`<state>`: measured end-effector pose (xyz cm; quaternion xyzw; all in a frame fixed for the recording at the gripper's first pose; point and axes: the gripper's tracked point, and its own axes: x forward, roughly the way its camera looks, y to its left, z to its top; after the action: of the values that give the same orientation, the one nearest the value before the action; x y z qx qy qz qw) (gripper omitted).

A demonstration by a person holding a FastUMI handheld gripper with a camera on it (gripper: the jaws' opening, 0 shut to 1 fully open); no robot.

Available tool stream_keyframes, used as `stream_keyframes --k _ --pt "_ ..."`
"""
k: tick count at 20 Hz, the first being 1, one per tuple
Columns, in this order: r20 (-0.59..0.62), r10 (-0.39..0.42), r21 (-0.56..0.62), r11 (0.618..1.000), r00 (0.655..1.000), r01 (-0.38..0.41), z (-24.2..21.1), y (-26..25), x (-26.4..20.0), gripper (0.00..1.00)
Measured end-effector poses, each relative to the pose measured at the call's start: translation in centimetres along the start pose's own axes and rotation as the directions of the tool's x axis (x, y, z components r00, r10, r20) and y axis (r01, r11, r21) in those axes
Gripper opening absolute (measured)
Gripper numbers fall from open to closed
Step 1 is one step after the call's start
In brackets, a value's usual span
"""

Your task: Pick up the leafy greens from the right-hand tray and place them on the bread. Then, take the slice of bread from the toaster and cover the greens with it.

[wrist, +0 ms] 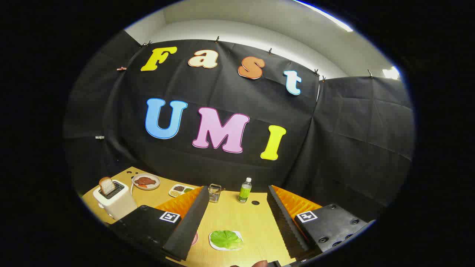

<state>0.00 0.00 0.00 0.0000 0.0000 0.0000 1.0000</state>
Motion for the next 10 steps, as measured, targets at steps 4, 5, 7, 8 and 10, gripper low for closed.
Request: stream_keyframes --k 4,5,7,8,10 --pt "-0.008 0.007 -0.008 1.0 1.0 -0.007 -0.38 0.08 0.04 0.97" --pt "-0.009 0.01 -0.004 1.0 1.0 -0.01 -0.4 0.14 0.01 0.97" --pt "-0.009 0.015 -0.004 1.0 1.0 -0.015 -0.41 0.19 0.09 0.97" --pt "-0.007 0.014 -0.006 1.0 1.0 -0.014 -0.31 0.11 0.04 0.97" --pt "0.0 0.003 -0.016 1.0 1.0 -0.003 -0.22 -0.32 0.11 0.97"
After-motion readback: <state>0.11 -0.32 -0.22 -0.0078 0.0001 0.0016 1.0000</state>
